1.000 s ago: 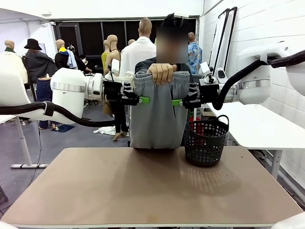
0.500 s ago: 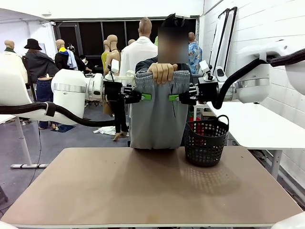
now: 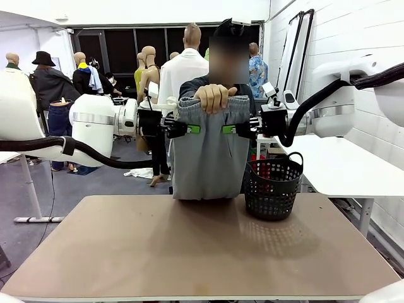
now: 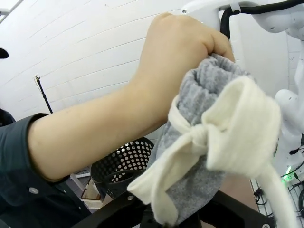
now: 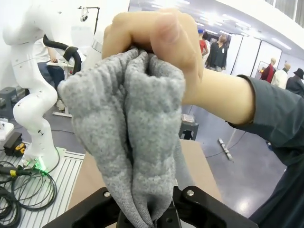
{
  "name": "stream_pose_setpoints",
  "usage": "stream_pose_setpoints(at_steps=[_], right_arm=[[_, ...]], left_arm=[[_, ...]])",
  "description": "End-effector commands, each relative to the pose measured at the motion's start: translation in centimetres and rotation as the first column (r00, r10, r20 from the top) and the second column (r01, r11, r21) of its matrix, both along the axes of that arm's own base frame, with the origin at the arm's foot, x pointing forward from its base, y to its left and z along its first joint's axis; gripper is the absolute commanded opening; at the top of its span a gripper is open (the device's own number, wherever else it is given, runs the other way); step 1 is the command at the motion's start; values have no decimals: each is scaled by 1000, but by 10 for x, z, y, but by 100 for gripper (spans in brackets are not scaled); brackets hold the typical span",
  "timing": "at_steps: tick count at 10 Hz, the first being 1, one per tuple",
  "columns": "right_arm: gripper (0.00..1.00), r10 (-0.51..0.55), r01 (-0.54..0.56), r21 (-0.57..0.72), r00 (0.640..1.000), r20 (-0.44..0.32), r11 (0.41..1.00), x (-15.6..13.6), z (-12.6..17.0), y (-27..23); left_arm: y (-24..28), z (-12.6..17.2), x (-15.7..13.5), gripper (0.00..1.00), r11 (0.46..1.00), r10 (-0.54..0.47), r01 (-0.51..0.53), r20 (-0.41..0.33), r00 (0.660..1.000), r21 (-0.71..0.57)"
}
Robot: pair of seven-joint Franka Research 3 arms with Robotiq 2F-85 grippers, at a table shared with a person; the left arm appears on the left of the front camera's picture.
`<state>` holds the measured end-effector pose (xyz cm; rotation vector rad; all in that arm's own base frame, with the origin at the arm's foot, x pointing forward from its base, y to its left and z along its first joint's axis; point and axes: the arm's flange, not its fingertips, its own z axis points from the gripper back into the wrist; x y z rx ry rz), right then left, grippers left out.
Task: Fold the training pants.
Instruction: Grab both ends of the Training pants handed by a person.
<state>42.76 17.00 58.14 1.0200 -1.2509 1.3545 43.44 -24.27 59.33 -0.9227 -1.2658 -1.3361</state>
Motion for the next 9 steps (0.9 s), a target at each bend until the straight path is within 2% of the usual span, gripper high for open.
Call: stream_pose_setpoints(at_steps=[1,5,6,7,9], right_arm=[[0,35,-36,-21,997,-63,999,10,7,2],[0,17,-23,-60,994,-107,998,14,3,7],[0,20,-25,-61,996,-85,998,16,1,9],[0,15,-18,-37,996,-84,999,10,-6,4],[0,15,-18,-37,996,-84,999,10,-6,4]], left_arm=[[6,-3,10,0,1000,28,-28,-73,997,2],[11,-12,21,0,998,53,-57,-172,984,-22],[11,-14,24,0,1000,28,-25,-164,986,16],[9,-15,14,0,999,36,-38,-137,990,-10],[9,-15,14,0,999,36,-38,-137,990,-10]])
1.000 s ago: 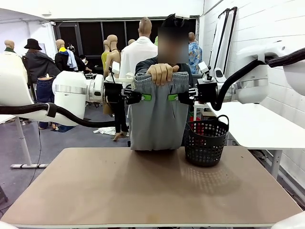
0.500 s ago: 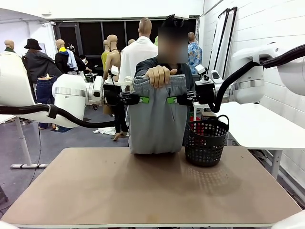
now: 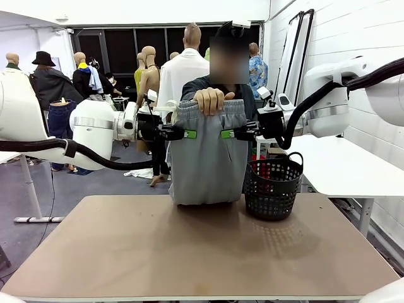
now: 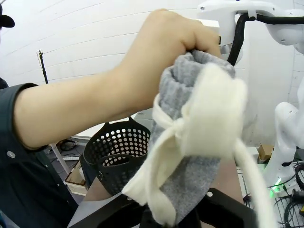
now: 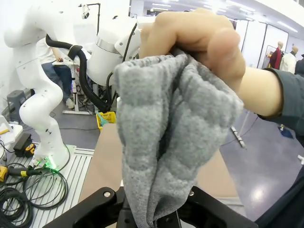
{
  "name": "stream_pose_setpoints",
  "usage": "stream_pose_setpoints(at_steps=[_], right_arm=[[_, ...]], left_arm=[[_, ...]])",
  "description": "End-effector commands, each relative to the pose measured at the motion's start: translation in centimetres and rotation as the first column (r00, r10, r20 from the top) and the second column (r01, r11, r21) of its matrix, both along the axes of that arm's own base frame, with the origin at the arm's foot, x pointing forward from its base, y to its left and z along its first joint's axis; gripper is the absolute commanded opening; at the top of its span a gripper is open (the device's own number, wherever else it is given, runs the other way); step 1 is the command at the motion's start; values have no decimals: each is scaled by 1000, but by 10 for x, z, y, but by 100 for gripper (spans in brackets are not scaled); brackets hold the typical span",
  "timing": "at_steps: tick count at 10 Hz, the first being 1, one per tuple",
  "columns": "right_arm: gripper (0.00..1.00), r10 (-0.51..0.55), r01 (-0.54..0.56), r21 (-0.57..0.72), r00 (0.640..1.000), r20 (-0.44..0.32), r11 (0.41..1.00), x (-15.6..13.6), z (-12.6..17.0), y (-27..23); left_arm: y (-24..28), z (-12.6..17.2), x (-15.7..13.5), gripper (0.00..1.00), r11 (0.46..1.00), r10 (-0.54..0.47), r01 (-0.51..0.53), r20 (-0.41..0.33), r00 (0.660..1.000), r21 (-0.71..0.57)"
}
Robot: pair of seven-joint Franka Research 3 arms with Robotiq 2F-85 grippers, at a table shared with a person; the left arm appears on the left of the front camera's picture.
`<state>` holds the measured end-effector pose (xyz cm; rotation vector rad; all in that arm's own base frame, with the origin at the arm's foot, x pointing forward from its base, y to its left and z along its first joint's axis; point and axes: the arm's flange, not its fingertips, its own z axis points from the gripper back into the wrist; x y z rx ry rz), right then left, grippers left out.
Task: Fold the training pants.
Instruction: Release the ends of the Training pants and then grab the overlapped ends.
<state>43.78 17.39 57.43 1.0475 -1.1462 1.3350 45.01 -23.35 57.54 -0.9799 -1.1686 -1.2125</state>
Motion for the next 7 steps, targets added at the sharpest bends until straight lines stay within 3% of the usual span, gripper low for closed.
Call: stream_pose_setpoints(at_steps=[1,7], right_arm=[[0,-2,2,8,1000,0,1000,-1,1,0],[0,-2,2,8,1000,0,1000,-1,1,0]], left_arm=[[0,3,-2,0,1000,0,0,11,1000,-6],[0,3,-2,0,1000,0,0,11,1000,-6]])
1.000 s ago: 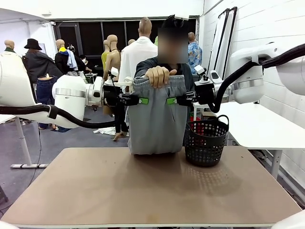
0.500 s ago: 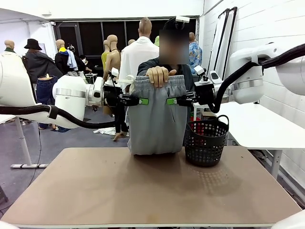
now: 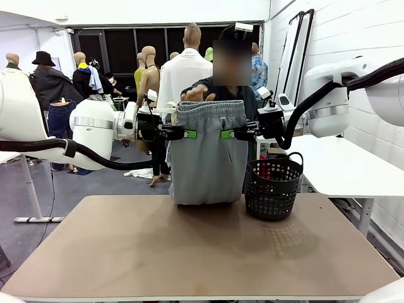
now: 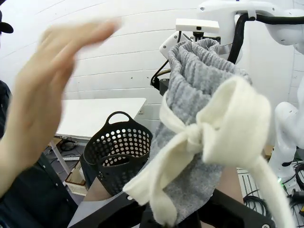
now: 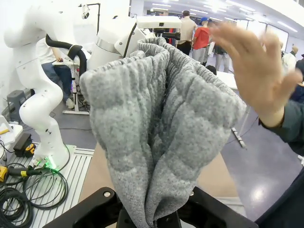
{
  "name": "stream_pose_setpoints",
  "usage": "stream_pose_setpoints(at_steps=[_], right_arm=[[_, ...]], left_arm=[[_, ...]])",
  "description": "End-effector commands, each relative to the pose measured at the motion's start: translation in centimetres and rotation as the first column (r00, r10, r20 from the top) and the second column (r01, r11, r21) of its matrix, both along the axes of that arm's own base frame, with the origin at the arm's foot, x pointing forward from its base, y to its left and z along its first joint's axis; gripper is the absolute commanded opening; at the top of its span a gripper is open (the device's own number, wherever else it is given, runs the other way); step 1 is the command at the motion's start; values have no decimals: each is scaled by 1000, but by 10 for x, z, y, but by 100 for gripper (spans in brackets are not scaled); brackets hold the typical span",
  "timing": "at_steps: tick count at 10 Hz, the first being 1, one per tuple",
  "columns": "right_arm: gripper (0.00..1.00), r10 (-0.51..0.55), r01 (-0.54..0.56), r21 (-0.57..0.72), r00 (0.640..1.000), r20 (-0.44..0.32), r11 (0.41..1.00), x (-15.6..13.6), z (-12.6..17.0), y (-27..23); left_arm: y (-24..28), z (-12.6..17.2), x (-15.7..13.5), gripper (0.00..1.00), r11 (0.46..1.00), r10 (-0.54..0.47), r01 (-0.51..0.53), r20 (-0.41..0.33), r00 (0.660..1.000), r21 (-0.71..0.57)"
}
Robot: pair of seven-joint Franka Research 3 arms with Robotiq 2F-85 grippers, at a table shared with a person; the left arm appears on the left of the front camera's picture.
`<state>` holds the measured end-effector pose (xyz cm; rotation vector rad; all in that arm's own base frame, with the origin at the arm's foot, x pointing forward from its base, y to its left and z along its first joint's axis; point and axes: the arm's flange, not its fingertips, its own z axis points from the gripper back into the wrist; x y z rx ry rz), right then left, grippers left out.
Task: Fold the training pants.
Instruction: Release the ends of the Training pants and then grab the overlapped ends.
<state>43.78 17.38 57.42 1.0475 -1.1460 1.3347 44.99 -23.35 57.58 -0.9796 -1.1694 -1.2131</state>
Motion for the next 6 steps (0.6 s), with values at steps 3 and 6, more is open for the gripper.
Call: stream_pose_setpoints(at_steps=[3,6], right_arm=[[0,-2,2,8,1000,0,1000,-1,2,0],[0,-2,2,8,1000,0,1000,-1,2,0]], left_arm=[[0,2,-2,0,1000,0,0,10,1000,-5],[0,2,-2,0,1000,0,0,10,1000,-5]])
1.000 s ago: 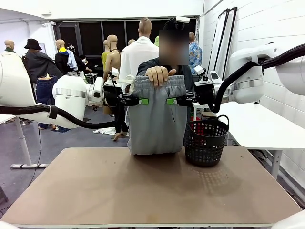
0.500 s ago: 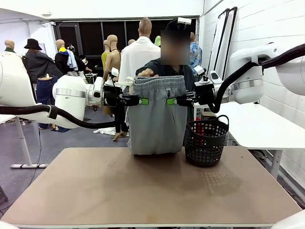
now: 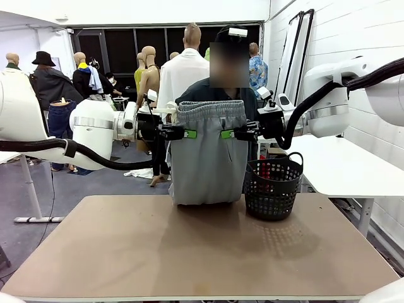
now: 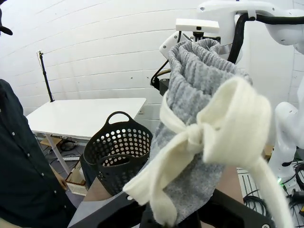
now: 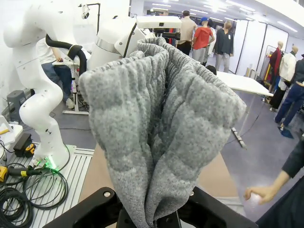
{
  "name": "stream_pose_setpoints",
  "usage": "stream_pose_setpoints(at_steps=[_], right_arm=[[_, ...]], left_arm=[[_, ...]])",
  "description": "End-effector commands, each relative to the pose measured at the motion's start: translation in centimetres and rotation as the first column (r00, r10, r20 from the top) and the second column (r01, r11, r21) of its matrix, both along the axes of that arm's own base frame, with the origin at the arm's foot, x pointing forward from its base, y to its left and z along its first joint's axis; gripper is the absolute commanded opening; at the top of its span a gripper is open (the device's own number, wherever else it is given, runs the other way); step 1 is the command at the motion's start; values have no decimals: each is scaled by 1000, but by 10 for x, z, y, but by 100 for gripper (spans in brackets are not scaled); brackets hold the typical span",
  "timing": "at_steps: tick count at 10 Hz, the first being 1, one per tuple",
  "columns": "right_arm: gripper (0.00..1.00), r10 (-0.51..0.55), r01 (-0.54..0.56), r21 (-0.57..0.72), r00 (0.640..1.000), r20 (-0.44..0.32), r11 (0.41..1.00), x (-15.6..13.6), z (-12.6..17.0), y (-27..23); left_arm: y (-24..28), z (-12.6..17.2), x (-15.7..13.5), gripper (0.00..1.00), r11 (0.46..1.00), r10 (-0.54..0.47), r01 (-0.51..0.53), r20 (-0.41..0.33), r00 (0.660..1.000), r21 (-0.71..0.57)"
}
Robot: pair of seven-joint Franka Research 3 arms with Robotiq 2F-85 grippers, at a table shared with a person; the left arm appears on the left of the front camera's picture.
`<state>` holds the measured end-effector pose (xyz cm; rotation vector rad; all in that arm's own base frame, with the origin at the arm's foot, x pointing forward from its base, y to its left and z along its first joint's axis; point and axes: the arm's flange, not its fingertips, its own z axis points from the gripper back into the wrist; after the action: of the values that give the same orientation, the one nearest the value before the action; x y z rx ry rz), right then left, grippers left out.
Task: Fold the training pants.
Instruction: Release the ends of the Training pants and then grab the overlapped ends.
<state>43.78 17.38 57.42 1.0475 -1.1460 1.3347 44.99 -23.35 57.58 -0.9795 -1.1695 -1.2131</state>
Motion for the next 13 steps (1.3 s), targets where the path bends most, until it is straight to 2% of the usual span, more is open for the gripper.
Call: stream_pose_setpoints(at_steps=[1,13], right_arm=[[0,-1,1,8,1000,0,1000,-1,2,0],[0,-1,1,8,1000,0,1000,-1,2,0]], left_arm=[[0,2,-2,0,1000,0,0,10,1000,-5],[0,2,-2,0,1000,0,0,10,1000,-5]])
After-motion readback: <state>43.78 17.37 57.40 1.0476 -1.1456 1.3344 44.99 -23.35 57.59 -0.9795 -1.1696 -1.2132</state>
